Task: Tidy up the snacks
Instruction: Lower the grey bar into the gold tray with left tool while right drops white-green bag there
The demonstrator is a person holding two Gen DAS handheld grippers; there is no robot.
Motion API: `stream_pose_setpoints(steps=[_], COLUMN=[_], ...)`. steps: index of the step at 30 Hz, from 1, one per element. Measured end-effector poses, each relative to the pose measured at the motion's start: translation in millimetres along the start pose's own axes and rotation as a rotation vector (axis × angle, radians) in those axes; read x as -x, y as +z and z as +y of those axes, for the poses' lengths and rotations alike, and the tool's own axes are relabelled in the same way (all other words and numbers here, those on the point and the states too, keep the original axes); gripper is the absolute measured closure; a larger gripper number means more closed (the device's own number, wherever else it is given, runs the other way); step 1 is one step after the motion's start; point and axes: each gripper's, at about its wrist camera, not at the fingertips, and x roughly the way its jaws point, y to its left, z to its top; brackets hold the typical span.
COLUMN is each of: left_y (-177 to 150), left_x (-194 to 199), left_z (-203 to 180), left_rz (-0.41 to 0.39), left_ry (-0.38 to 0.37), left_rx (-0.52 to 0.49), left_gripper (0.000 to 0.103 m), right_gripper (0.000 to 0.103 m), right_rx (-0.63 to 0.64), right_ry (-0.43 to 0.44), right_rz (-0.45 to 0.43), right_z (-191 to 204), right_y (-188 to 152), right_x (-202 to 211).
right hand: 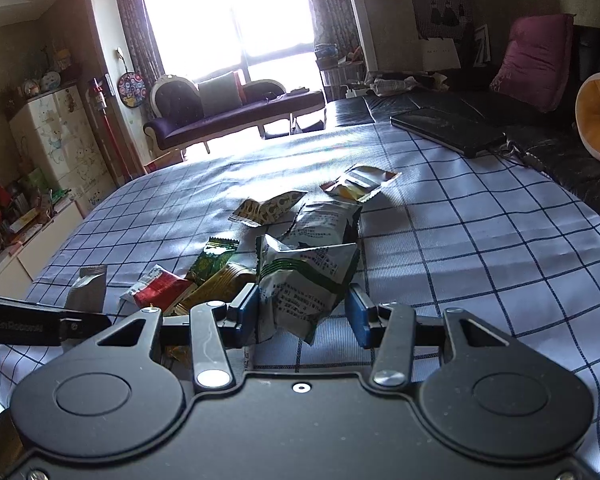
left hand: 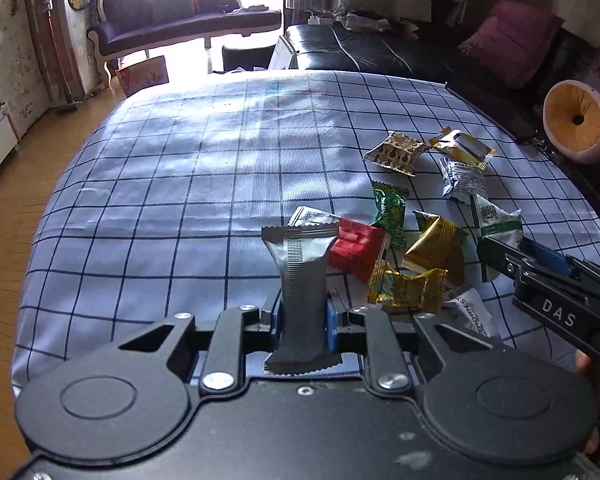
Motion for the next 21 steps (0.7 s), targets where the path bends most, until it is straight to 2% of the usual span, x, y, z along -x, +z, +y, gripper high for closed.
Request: stream_pose_setpoints(steps=[7, 11, 21], left_y=[-21, -33, -64], left_x=[51, 72, 96], left_z=[1, 4, 2], left_rz=[0.01, 0.025, 0.088], left_ry=[-0.007, -0.014, -0.024], left_rx=[0.009, 0.016, 0.019], left_gripper=[0.082, 0.082, 0.082], right_gripper=[0.048, 0.048, 0.048], right_rx=[0.004, 0.009, 0.061], right_ry=[0.011, 0.035, 0.122], right_rz=[-0.026, 0.004, 0.074], right_z=[7, 13, 25], right_y=[7, 12, 12], right_x=[13, 24, 79])
